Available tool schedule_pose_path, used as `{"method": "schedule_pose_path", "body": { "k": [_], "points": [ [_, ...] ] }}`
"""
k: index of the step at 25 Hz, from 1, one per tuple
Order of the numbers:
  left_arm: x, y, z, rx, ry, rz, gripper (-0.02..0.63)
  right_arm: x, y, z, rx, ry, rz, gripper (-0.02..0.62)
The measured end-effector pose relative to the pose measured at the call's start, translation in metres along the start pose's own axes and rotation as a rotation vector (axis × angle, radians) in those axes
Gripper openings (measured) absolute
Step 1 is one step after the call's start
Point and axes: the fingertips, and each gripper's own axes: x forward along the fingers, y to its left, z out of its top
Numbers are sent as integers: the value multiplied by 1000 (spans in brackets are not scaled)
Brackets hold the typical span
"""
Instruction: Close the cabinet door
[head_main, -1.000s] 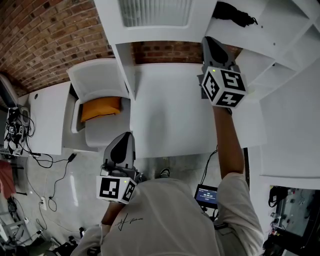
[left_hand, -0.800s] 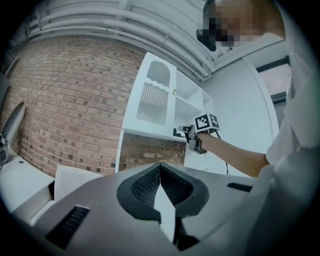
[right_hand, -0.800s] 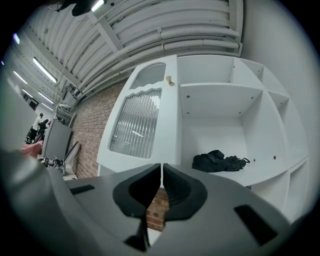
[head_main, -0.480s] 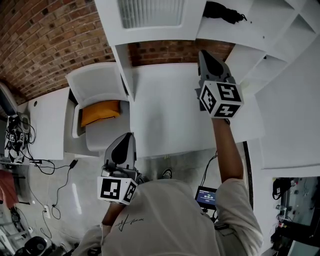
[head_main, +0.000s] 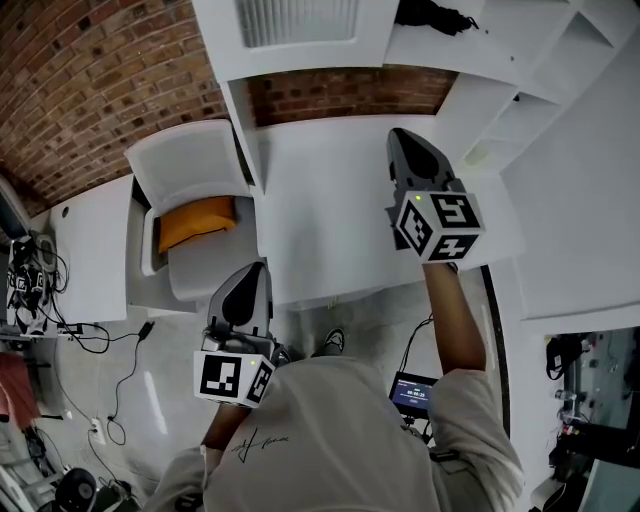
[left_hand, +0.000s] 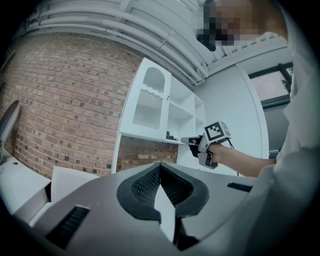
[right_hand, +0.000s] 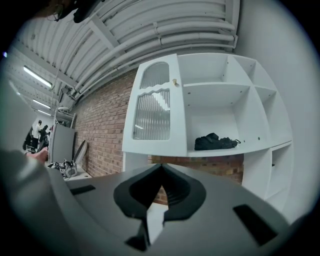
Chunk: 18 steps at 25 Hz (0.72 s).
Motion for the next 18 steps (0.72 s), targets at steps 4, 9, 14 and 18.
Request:
{"method": "schedule_pose_path", "body": {
  "k": [4,9,14,18],
  "points": [
    [-8,-1,-1,-4,0,-21,15,-20,19,-13,9,41,17,25],
    [-20,2,0,-8,3,-39,15,-51,41,-28,26,90,31,25],
    [-29,8,-3,-13,5,-43,15,-79,60,-44,48,128,29,25],
    [-34,10,-4,-12,7,-45,15,-100,75,-57,62,165,29,25]
  ]
}}
